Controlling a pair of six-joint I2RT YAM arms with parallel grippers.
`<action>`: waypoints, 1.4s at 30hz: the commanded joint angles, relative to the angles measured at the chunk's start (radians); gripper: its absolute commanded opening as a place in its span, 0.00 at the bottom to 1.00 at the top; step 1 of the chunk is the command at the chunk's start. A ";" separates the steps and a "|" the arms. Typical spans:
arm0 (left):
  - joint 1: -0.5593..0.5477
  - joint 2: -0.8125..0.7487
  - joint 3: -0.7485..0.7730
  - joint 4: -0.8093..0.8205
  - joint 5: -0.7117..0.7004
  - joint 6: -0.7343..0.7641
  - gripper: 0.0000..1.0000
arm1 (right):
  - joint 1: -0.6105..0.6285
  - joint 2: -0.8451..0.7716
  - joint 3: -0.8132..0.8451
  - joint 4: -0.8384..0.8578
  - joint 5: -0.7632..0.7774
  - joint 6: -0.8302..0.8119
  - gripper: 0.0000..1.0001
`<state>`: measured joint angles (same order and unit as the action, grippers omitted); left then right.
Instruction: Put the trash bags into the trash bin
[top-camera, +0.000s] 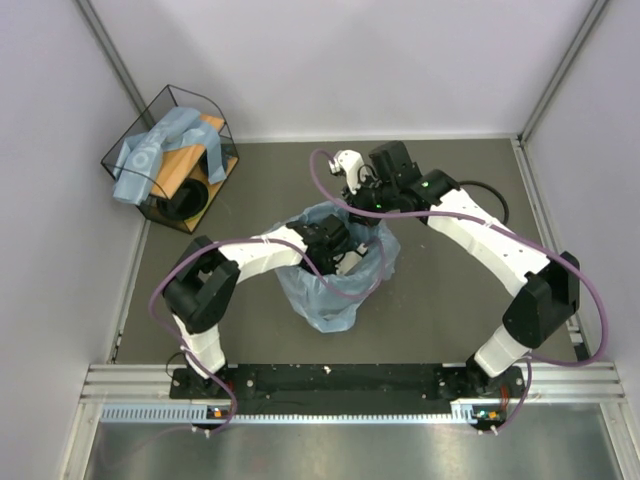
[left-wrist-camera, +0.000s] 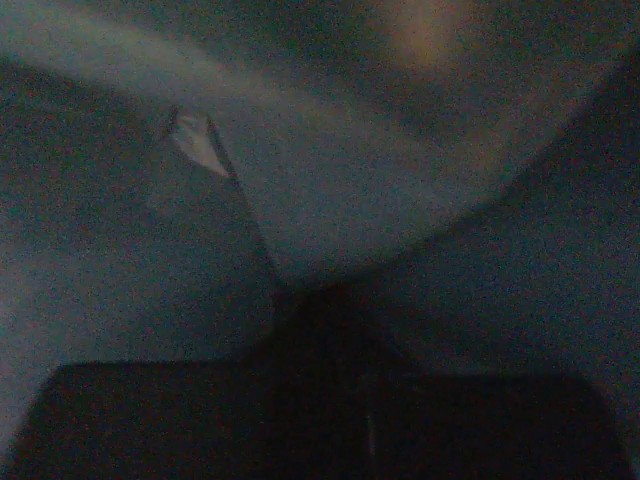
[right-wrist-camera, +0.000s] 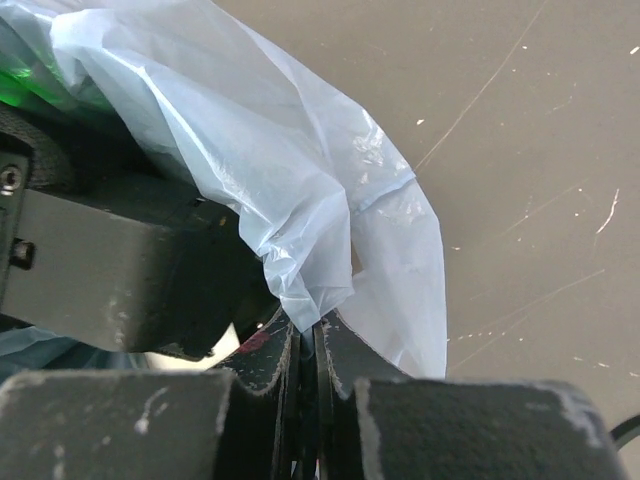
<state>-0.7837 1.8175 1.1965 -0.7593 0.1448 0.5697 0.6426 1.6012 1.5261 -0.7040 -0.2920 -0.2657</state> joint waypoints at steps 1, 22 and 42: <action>0.009 -0.069 -0.028 0.028 -0.051 0.012 0.00 | -0.008 0.005 0.029 0.027 0.086 -0.018 0.00; 0.014 -0.446 -0.225 0.443 -0.005 -0.070 0.00 | -0.009 -0.021 0.005 0.064 0.056 -0.006 0.00; 0.070 -0.791 -0.353 0.959 0.185 -0.255 0.10 | -0.009 -0.043 -0.027 0.095 0.074 0.040 0.00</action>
<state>-0.7223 1.0744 0.8074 0.0700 0.2749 0.3767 0.6449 1.5997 1.5101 -0.6430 -0.2691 -0.2329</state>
